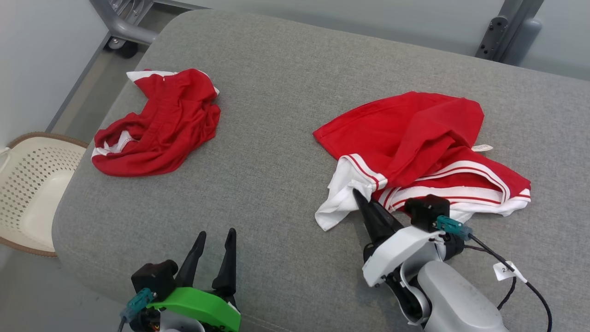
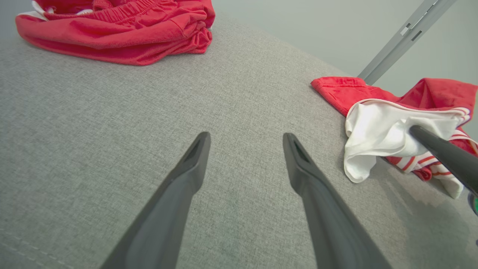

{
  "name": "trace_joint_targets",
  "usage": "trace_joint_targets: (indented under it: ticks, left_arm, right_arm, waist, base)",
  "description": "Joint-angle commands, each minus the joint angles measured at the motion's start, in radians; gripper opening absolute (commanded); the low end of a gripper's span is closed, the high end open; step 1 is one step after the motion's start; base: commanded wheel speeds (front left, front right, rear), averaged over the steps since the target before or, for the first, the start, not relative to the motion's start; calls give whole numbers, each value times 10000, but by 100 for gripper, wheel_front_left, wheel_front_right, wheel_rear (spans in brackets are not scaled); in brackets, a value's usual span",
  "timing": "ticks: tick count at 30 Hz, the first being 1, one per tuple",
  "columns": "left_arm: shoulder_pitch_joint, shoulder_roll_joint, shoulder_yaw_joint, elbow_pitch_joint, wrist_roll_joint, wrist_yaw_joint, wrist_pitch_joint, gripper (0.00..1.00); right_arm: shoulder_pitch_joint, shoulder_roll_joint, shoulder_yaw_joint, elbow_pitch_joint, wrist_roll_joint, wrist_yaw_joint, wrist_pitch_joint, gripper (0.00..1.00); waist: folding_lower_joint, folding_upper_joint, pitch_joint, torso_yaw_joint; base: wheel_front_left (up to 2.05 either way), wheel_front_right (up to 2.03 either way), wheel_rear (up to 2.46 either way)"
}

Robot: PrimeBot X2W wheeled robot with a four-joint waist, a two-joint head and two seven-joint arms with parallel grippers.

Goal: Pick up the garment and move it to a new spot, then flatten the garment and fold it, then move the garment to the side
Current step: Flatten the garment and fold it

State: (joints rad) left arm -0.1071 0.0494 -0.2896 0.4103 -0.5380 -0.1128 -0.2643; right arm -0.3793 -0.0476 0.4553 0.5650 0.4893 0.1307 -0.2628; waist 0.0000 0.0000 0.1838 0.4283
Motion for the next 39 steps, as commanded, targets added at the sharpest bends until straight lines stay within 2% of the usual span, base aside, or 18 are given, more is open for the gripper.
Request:
trace_joint_targets:
  ticks: [1, 4, 8, 13, 18, 22, 24, 34, 39]
  left_arm:
    - [-50, 25, 93, -37, 13, 25, -2, 100]
    - [74, 23, 214, -21, 16, 31, -2, 100]
    - [145, 23, 399, -44, 17, 27, -2, 100]
    - [-73, 25, 361, -35, -18, -26, -2, 100]
    - [-282, 26, 130, 51, -14, -66, -2, 100]
    - [-403, 28, -86, 150, -117, -75, -2, 100]
    - [-450, 29, -258, 230, -170, -90, -2, 100]
    - [-253, 31, -631, 588, -444, -23, -3, 100]
    - [-99, 29, -626, 625, -475, 27, -2, 100]
  right_arm:
    - [-105, -58, -211, -66, -50, 1, -31, 0]
    - [58, -55, -732, -121, -302, 1, -31, 0]
    - [339, -134, -1953, -249, -1133, 1, -31, 0]
    - [-8, -1171, -3527, -711, -2129, -6, -31, 0]
    - [-1132, -2292, -4080, -718, -2969, -2, -31, 0]
    - [-2620, -2779, -3829, -226, -3330, -1, -27, 0]
    - [-3602, -2971, -3366, 38, -3562, -1, -17, 0]
    - [-7951, -2869, -1405, 576, -4552, -2, -29, 0]
    - [-8636, -2282, -25, 434, -4498, -3, -26, 0]
  waist:
    - [0, 0, -2, -96]
    - [0, 0, -54, -402]
    - [0, 0, -128, -1102]
    - [0, 0, -200, -1995]
    - [0, 0, -192, -2519]
    - [0, 0, -114, -2578]
    - [0, 0, -63, -2437]
    - [0, 0, -204, -1302]
    - [0, 0, -379, -941]
  base:
    - [0, 0, 0]
    - [0, 0, 0]
    - [0, 0, 0]
    - [0, 0, 0]
    - [0, 0, 0]
    - [0, 0, 0]
    - [0, 0, 0]
    - [0, 0, 0]
    - [0, 0, 0]
